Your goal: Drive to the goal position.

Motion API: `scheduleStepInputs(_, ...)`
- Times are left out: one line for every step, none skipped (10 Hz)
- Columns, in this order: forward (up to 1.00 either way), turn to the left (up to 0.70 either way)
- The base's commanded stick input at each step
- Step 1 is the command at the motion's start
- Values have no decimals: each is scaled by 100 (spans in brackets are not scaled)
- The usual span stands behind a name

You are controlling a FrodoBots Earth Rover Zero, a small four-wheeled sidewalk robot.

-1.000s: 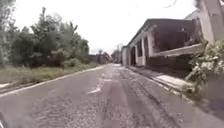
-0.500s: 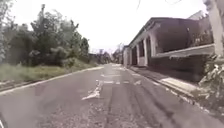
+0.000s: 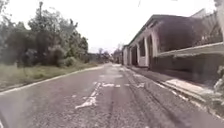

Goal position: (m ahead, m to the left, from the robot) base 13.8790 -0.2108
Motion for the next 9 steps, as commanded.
scheduleStepInputs(70,0)
scheduleStepInputs(70,0)
scheduleStepInputs(70,0)
scheduleStepInputs(70,0)
scheduleStepInputs(70,0)
scheduleStepInputs(70,0)
scheduleStepInputs(70,0)
scheduleStepInputs(70,0)
scheduleStepInputs(70,0)
